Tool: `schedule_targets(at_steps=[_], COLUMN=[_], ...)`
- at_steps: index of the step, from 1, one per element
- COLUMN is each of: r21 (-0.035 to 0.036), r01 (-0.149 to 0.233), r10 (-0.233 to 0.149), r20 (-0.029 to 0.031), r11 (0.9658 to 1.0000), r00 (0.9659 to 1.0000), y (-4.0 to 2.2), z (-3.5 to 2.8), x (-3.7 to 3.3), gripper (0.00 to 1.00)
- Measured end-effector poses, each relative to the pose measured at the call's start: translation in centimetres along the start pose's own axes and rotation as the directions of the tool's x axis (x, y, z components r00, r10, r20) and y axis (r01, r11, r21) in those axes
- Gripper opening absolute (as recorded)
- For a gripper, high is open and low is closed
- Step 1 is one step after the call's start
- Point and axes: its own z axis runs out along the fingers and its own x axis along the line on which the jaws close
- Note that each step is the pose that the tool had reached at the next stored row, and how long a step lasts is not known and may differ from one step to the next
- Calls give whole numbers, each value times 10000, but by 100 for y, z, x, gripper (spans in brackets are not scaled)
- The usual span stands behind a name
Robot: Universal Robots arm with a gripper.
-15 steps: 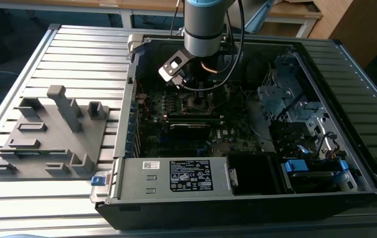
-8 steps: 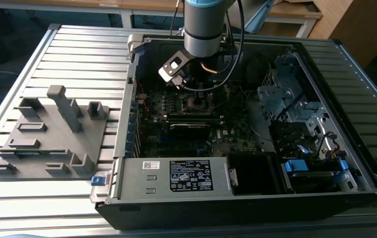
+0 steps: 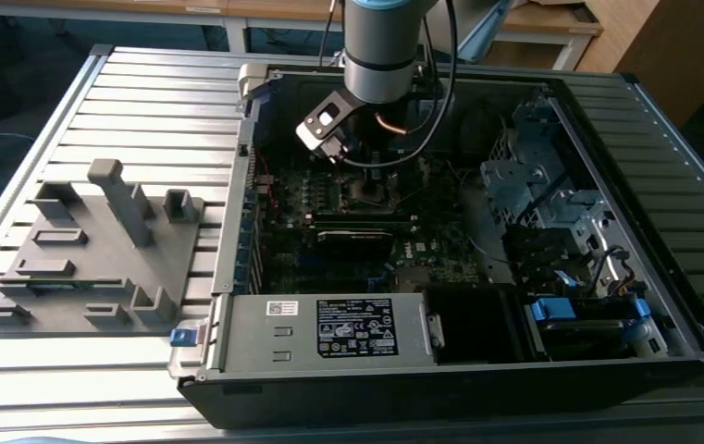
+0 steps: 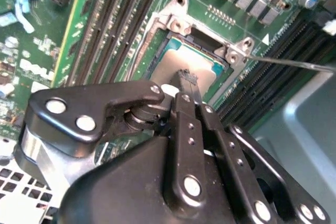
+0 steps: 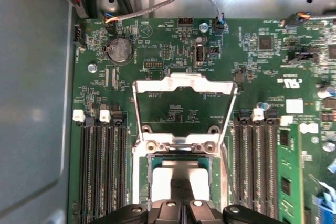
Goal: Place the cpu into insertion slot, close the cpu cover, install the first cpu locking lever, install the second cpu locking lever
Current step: 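Place the cpu into insertion slot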
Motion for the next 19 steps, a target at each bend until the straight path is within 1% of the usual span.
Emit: schedule_targets(at_steps=[6,9,16,19], r21=[1,2,1,-1], r01=[0,0,0,0], r10=[0,0,0,0], r20=[2,3,2,-1], r11=[10000,10000,10000,10000], r00=[10000,10000,10000,10000], y=[6,8,13,13], z=[-114,-159,-230,-235], x=[2,3,5,5], gripper=[11,11,11,11])
